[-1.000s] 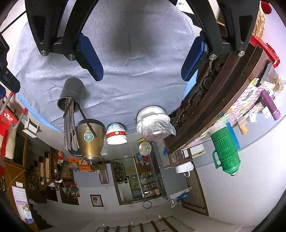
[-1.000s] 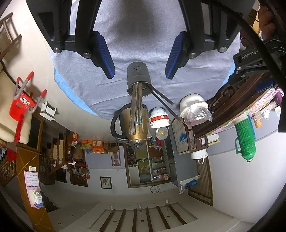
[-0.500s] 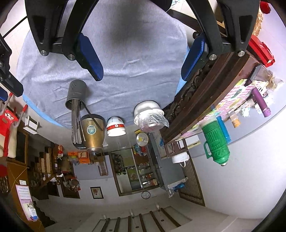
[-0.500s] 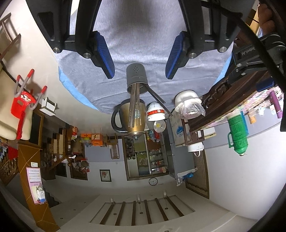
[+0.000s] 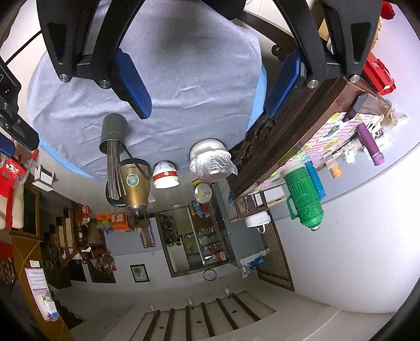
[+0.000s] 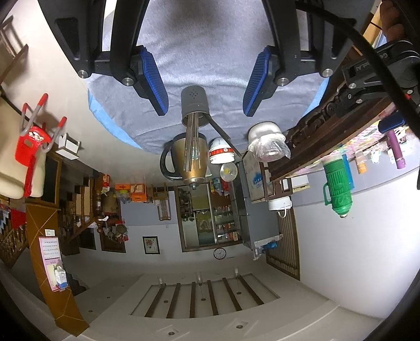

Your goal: Organize utensils

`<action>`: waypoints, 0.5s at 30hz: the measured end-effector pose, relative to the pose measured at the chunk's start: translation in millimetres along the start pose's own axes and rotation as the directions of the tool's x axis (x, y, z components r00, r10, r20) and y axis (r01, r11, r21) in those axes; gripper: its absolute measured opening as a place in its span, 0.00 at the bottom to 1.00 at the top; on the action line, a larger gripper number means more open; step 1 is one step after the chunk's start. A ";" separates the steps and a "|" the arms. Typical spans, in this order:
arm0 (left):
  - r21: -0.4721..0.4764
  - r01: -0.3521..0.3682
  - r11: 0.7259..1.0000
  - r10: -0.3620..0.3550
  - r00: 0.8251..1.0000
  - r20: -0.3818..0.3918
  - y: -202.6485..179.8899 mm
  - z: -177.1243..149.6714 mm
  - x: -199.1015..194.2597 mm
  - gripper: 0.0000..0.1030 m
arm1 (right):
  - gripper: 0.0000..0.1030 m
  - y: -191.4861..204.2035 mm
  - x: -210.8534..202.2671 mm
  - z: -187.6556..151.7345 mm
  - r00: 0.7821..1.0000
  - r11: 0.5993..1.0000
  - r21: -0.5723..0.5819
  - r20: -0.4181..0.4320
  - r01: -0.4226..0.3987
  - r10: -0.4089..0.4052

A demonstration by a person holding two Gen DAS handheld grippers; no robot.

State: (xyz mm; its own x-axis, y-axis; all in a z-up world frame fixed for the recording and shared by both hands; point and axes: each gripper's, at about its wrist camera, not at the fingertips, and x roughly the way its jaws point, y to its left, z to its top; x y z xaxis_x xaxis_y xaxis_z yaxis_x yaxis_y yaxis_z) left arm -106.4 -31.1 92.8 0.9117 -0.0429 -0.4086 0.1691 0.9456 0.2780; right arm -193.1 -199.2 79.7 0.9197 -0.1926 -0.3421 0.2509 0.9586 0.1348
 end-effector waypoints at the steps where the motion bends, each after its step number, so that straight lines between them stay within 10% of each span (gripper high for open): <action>1: -0.003 -0.003 1.000 0.003 1.000 0.003 1.2 0.1 -1.7 0.87 | 0.61 0.1 -1.1 0.8 1.000 1.000 0.002 0.003 -0.001 0.001; 15: -0.017 -0.025 1.000 0.026 1.000 0.013 14.8 -5.0 -11.2 0.87 | 0.62 0.0 -11.7 3.9 1.000 1.000 0.000 0.024 -0.004 0.004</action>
State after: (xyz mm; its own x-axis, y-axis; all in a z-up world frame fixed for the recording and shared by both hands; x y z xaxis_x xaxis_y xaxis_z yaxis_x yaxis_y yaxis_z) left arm -116.1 -15.0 97.2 0.9206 -0.0229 -0.3898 0.1395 0.9517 0.2735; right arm -202.7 -197.7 87.3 0.9276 -0.1939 -0.3193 0.2475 0.9592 0.1365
